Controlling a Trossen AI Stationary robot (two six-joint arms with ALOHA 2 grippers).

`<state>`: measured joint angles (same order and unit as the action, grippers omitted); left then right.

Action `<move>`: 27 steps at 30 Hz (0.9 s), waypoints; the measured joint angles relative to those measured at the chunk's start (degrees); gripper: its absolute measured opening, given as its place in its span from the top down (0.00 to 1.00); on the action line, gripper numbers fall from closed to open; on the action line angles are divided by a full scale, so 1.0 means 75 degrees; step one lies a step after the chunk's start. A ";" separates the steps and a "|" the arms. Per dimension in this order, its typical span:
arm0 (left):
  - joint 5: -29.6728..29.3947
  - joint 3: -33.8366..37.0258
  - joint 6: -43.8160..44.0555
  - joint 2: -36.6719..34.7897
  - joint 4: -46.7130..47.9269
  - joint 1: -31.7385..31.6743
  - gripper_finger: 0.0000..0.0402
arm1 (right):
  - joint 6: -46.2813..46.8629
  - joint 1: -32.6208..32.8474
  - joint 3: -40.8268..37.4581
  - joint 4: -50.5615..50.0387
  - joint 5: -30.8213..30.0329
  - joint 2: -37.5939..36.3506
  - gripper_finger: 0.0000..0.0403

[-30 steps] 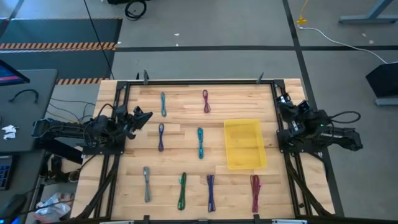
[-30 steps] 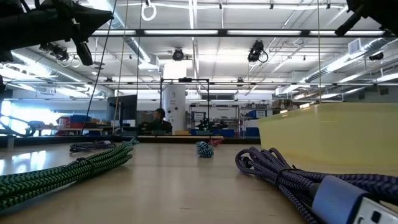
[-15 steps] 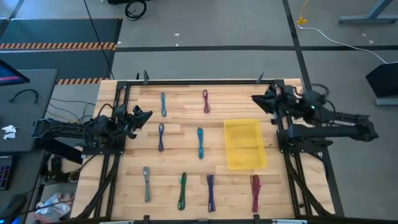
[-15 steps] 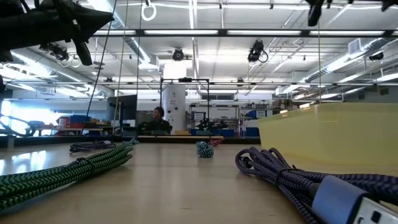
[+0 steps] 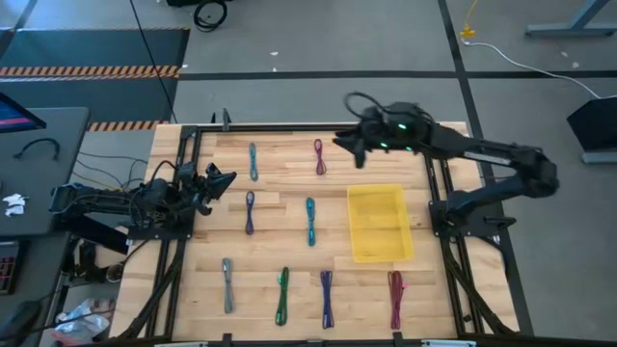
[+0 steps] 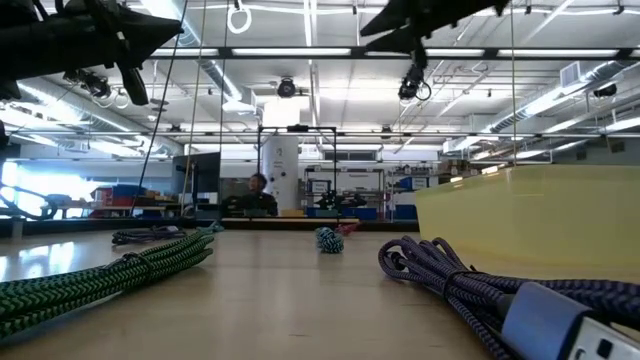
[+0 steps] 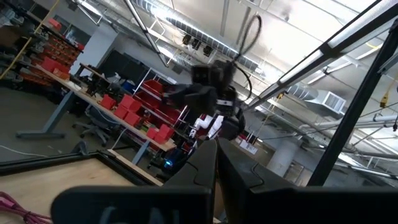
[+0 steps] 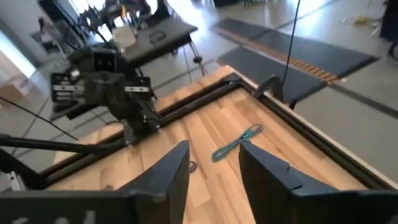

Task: Pick and place USB-C Cables
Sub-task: Put the top red charger cable into the yellow bin

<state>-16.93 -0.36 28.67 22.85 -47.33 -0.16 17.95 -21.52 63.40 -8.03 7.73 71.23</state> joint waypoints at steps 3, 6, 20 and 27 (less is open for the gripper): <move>0.0003 0.0000 0.0002 0.0000 0.0015 0.0000 0.95 | -0.0005 -0.0266 0.0724 -0.0419 0.0539 0.0882 0.59; 0.0003 0.0000 0.0002 -0.0001 0.0045 0.0000 0.95 | -0.0135 -0.0390 0.1474 -0.1242 0.0577 0.1702 0.56; 0.0006 0.0000 0.0026 0.0000 0.0423 0.0000 0.95 | -0.0678 -0.0687 0.4871 -0.5513 -0.0478 0.4690 0.55; 0.0003 0.0000 0.0026 -0.0002 0.0423 0.0000 0.95 | -0.0465 -0.0749 0.5245 -0.6199 -0.0481 0.5815 0.55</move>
<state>-16.91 -0.36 28.86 22.84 -44.16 -0.16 14.46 -27.13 102.74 -54.52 4.12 114.85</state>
